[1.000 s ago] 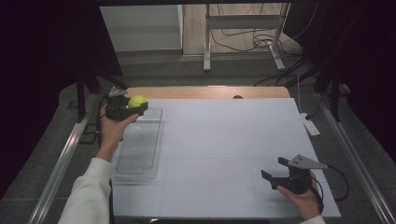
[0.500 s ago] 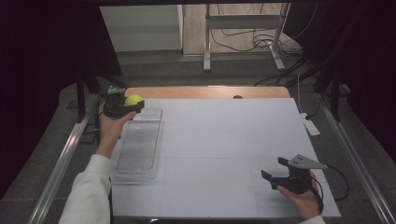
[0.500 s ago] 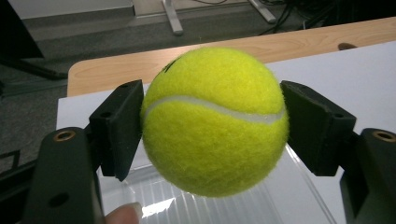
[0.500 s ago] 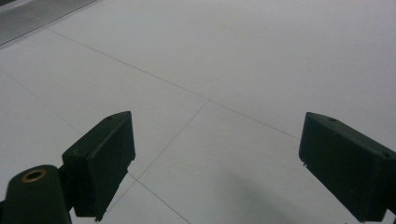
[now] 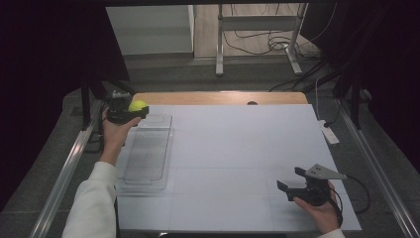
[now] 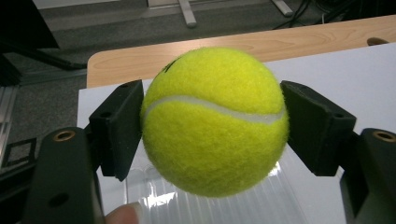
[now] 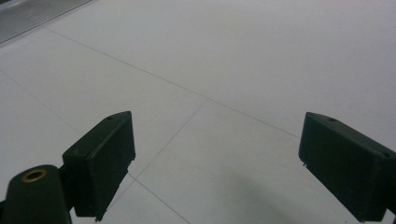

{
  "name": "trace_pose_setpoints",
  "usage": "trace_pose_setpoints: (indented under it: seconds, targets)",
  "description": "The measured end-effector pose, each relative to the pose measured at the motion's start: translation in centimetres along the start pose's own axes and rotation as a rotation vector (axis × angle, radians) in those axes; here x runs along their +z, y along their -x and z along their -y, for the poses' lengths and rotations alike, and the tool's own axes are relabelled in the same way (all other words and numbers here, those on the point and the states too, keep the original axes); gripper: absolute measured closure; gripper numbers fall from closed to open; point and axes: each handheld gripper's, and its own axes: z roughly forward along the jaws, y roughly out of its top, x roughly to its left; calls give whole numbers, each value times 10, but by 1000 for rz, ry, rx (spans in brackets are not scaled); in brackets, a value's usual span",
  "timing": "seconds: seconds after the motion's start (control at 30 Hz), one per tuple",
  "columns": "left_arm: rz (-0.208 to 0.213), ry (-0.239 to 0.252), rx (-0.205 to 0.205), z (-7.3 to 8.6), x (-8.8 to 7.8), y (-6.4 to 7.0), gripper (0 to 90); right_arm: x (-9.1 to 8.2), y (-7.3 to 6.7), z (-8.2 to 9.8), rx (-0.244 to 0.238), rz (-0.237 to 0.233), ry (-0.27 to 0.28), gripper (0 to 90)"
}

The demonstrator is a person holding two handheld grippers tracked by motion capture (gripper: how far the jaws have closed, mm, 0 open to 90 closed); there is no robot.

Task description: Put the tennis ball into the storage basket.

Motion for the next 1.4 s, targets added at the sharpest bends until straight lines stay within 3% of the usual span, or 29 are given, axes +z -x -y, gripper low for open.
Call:
trace_pose_setpoints:
  seconds: [0.3, 1.4]
  targets:
    - [-18, -8, -5, -1, 0, -6, 263, 0, 1, 0, 5, -4, 2, 108]
    - [17, -70, -1, 8, 9, -8, 263, 1, 0, 1, 0, -2, -6, 108]
